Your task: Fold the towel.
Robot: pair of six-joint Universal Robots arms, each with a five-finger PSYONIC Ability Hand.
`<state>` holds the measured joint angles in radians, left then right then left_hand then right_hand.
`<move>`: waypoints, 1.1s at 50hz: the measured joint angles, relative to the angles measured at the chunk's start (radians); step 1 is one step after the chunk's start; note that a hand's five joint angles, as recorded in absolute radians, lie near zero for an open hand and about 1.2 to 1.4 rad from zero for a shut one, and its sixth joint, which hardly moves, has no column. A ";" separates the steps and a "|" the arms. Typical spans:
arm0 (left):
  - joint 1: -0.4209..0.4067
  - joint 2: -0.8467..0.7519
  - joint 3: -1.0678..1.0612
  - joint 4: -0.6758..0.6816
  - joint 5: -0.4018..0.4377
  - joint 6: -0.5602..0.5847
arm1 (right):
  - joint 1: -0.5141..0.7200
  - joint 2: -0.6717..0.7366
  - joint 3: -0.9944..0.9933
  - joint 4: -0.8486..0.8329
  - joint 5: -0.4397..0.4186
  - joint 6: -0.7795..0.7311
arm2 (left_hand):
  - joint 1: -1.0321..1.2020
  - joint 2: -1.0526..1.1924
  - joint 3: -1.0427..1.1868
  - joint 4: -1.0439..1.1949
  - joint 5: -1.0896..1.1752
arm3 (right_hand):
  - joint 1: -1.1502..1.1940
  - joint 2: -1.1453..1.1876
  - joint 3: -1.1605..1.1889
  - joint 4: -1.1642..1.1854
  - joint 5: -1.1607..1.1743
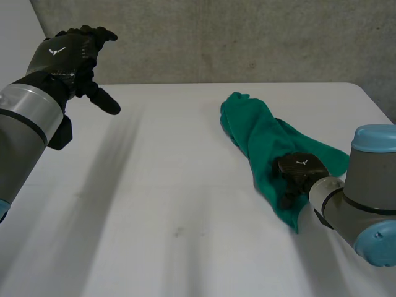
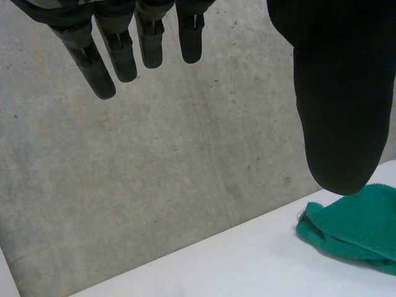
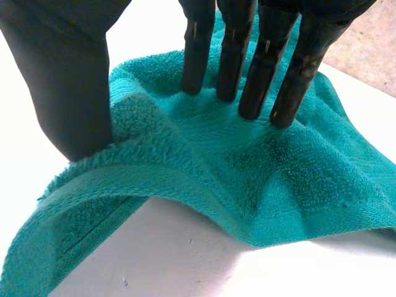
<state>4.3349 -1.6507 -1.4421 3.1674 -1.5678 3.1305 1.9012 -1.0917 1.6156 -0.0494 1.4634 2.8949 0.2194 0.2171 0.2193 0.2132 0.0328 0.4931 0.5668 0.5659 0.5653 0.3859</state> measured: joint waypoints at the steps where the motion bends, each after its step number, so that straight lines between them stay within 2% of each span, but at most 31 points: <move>1: 0.000 -0.001 0.000 0.001 0.000 0.000 | 0.000 0.000 0.000 0.000 0.000 0.001 | 0.000 0.000 0.000 0.000 0.000 | 0.078 0.103 0.101 0.088 0.080; 5: -0.002 -0.012 -0.002 0.006 0.001 -0.003 | 0.001 -0.001 -0.003 0.001 -0.004 -0.001 | 0.000 0.000 0.000 0.000 0.000 | 0.447 0.541 0.533 0.536 0.518; 7: -0.003 -0.028 -0.004 0.012 0.002 -0.004 | 0.002 -0.003 -0.008 0.002 -0.007 -0.005 | 0.000 0.000 0.000 0.000 0.000 | 0.474 0.601 0.598 0.605 0.582; 13: -0.007 -0.112 -0.013 0.063 0.008 -0.004 | 0.011 -0.072 -0.050 0.036 -0.011 -0.029 | 0.000 0.000 0.000 0.000 0.000 | 0.474 0.604 0.609 0.623 0.589; 16: -0.011 -0.199 -0.011 0.129 0.011 -0.001 | 0.033 -0.187 -0.105 0.094 -0.023 -0.054 | 0.000 0.000 0.000 0.000 0.000 | 0.474 0.604 0.609 0.623 0.590; 18: -0.012 -0.220 -0.010 0.146 0.012 -0.001 | 0.038 -0.211 -0.118 0.109 -0.027 -0.059 | 0.000 0.000 0.000 0.000 0.000 | 0.474 0.604 0.609 0.623 0.590; 19: -0.015 -0.282 -0.003 0.196 0.019 0.001 | 0.063 -0.287 -0.174 0.175 -0.054 -0.072 | 0.000 0.000 0.000 0.000 0.000 | 0.474 0.604 0.609 0.623 0.595; 22: -0.018 -0.346 0.008 0.245 0.033 0.003 | 0.088 -0.343 -0.229 0.249 -0.089 -0.081 | 0.000 0.000 0.000 0.000 0.000 | 0.474 0.604 0.609 0.623 0.596; 27: -0.023 -0.464 0.053 0.326 0.091 0.003 | 0.156 -0.438 -0.356 0.437 -0.178 -0.103 | 0.000 0.000 0.000 0.000 0.000 | 0.474 0.604 0.609 0.623 0.596; 34: -0.035 -0.582 0.128 0.392 0.190 0.002 | 0.250 -0.509 -0.470 0.585 -0.231 -0.139 | 0.000 0.000 0.000 0.000 0.000 | 0.474 0.604 0.609 0.623 0.596; 36: -0.038 -0.597 0.137 0.399 0.205 0.002 | 0.258 -0.520 -0.479 0.593 -0.232 -0.140 | 0.000 0.000 0.000 0.000 0.000 | 0.474 0.604 0.609 0.623 0.596; 39: -0.058 -0.664 0.173 0.435 0.275 0.002 | 0.281 -0.564 -0.499 0.608 -0.233 -0.139 | 0.000 0.000 0.000 0.000 0.000 | 0.474 0.604 0.609 0.623 0.597; 48: -0.118 -0.751 0.213 0.517 0.351 -0.007 | 0.304 -0.604 -0.477 0.604 -0.250 -0.089 | 0.013 0.010 0.010 0.014 0.009 | 0.474 0.604 0.615 0.626 0.597; 49: -0.128 -0.756 0.217 0.526 0.363 -0.011 | 0.307 -0.606 -0.469 0.603 -0.254 -0.079 | 0.075 0.071 0.071 0.071 0.070 | 0.474 0.604 0.615 0.627 0.597; 52: -0.140 -0.759 0.221 0.533 0.381 -0.018 | 0.307 -0.607 -0.461 0.601 -0.255 -0.071 | 0.075 0.071 0.071 0.071 0.070 | 0.474 0.604 0.615 0.627 0.597; 53: -0.151 -0.761 0.227 0.538 0.403 -0.029 | 0.305 -0.607 -0.451 0.598 -0.253 -0.062 | 0.573 0.509 0.504 0.515 0.514 | 0.474 0.604 0.615 0.627 0.597; 55: -0.159 -0.766 0.248 0.540 0.411 -0.047 | 0.297 -0.606 -0.445 0.595 -0.248 -0.057 | 0.573 0.509 0.504 0.515 0.514 | 0.474 0.604 0.615 0.627 0.597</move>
<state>4.1756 -2.4167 -1.1944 3.7070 -1.1565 3.0840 2.1986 -1.6975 1.1705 0.5458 1.2150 2.8380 0.7920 0.7257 0.7234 0.7280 0.5469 0.9670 1.1703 1.1814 1.1926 0.9824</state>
